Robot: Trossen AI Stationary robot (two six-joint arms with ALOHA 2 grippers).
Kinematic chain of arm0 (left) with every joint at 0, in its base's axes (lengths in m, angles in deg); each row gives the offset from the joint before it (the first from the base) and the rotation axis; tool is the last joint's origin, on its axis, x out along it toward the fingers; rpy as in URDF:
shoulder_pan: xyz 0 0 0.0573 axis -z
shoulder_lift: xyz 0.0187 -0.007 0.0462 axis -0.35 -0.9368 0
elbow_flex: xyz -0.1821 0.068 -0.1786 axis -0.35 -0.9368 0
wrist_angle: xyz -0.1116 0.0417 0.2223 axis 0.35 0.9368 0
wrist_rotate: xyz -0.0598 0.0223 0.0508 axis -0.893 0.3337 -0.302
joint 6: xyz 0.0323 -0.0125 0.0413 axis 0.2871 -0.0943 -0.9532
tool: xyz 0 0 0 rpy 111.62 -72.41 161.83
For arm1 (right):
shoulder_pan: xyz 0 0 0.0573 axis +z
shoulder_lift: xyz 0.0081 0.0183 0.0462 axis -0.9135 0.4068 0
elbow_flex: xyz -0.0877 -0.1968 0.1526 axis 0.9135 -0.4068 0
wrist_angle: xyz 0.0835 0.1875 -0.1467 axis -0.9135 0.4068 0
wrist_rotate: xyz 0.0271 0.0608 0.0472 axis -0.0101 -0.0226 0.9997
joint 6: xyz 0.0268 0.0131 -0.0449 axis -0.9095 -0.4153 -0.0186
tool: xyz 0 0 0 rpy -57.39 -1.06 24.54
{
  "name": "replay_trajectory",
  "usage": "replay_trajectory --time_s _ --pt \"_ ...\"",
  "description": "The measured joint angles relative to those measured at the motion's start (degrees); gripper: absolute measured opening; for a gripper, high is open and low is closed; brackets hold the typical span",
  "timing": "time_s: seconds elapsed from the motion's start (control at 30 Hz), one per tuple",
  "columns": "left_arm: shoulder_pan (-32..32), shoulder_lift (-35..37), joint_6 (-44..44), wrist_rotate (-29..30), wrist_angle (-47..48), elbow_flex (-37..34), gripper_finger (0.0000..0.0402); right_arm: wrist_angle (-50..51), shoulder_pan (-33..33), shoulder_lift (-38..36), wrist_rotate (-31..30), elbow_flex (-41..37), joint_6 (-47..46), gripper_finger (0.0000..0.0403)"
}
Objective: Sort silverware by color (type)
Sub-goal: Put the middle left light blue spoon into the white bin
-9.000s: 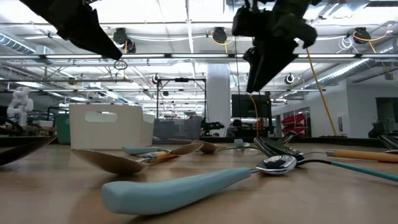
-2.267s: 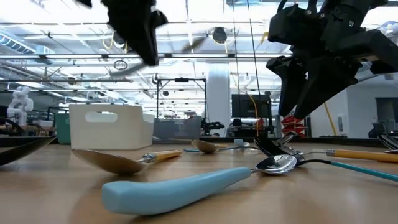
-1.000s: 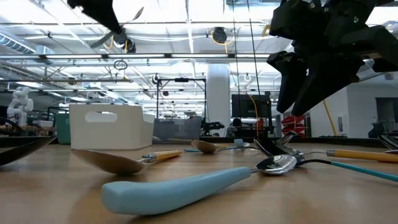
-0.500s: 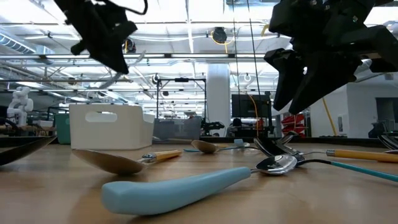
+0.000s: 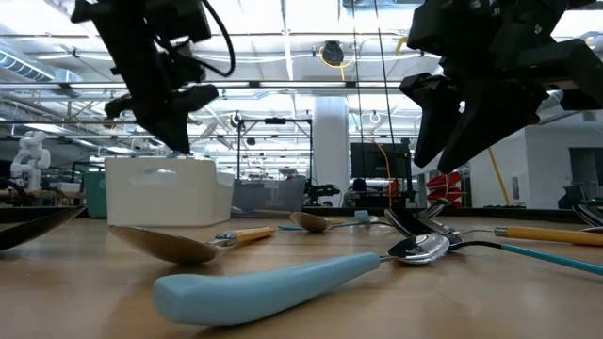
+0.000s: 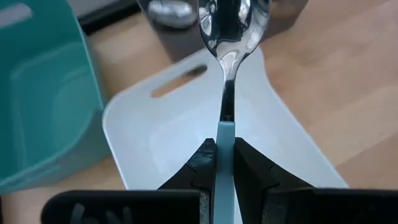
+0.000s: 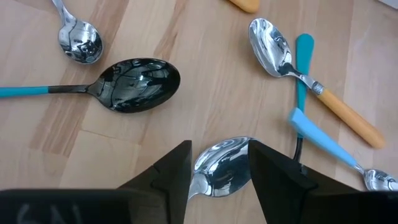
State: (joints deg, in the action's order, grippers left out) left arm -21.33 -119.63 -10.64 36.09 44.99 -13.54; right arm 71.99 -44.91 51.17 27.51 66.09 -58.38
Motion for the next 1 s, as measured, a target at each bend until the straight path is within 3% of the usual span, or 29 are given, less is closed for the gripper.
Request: replay_trajectory --time_s 0.4,1.0 --pt "-0.92 -6.59 2.12 -3.51 -0.54 0.02 0.0035 0.01 0.0 0.0 0.0 0.0 -0.75 0.0153" --pt "-1.13 -9.71 2.54 -6.26 -2.62 0.15 0.0035 0.15 0.0 0.0 0.0 0.0 -0.71 0.0153"
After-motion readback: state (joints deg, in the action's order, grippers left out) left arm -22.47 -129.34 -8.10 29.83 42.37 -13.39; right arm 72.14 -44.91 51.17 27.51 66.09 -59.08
